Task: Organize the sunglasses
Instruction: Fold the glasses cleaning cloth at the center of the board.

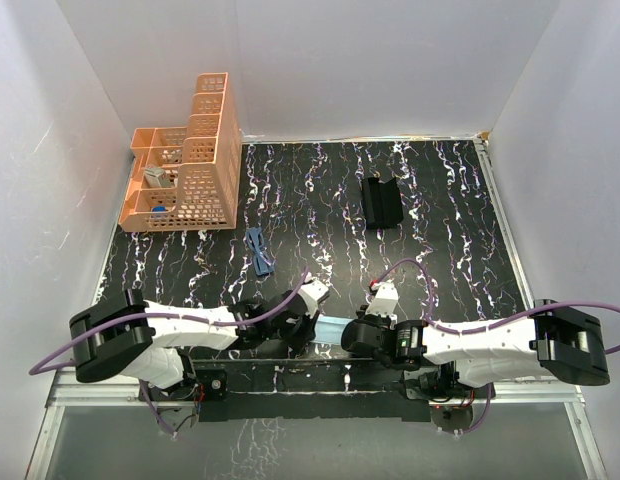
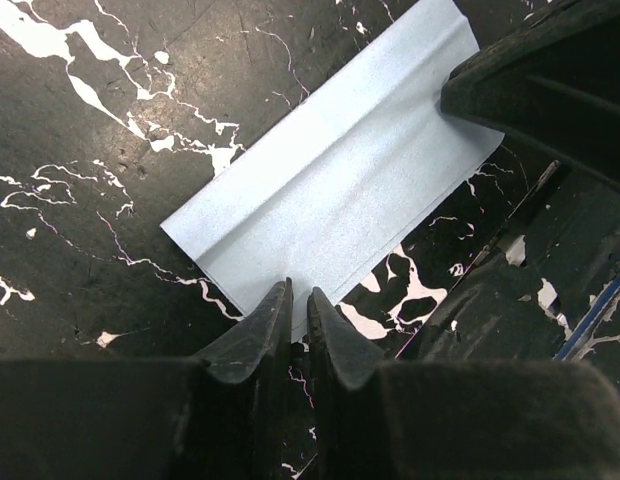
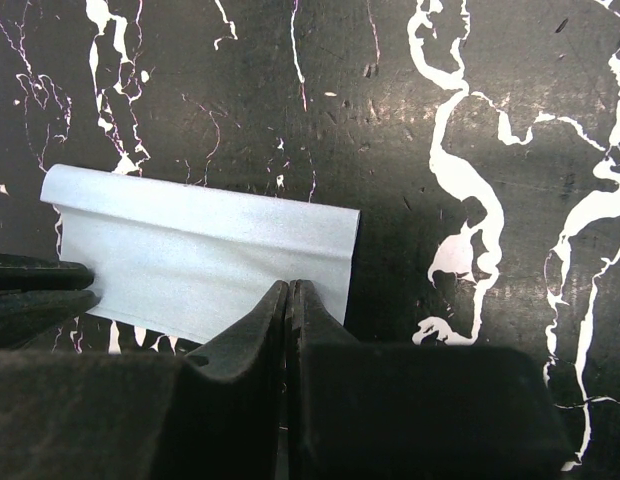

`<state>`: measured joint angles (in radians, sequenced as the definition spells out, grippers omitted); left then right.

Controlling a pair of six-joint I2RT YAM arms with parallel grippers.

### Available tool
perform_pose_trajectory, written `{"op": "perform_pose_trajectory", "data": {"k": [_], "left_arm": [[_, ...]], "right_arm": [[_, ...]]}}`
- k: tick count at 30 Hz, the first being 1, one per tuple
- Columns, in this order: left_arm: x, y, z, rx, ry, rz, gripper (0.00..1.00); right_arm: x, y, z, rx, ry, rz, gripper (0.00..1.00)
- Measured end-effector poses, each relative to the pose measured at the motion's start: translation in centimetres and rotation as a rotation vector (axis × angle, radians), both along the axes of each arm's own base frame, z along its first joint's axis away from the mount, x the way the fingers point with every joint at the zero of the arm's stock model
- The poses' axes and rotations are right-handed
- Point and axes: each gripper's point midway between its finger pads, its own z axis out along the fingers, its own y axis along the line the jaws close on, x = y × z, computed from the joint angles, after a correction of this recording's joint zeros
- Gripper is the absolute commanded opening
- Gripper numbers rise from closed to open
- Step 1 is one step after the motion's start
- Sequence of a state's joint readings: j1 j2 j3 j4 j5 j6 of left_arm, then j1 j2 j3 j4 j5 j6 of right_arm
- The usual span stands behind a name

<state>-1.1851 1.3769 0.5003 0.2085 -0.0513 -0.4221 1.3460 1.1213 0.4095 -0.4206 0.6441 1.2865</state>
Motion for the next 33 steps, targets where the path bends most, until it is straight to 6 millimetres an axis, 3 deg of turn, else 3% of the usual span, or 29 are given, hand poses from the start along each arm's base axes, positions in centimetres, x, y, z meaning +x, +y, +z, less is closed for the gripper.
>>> {"op": "perform_pose_trajectory", "data": {"k": [9,20,26,29,33], "left_arm": [[-0.4,0.3,-0.1,-0.004,-0.002,0.017,0.07],[-1.1,2.6,0.8,0.027,-0.006,0.048,0.07],[-0.5,2.8,1.6,0.032,-0.034,0.071,0.12],[0.2,2.3,2.2,0.035,-0.054,0.091,0.23],[0.9,1.8,2.2,0.038,-0.065,0.134,0.20]], "right_arm": [[0.0,0.0,0.0,0.000,0.000,0.000,0.00],[0.0,0.0,0.0,0.000,0.000,0.000,0.00],[0.0,0.0,0.1,-0.005,0.001,0.004,0.00],[-0.1,-0.1,0.1,-0.012,0.007,0.008,0.00],[-0.2,-0.1,0.0,-0.016,0.008,0.011,0.00]]}}
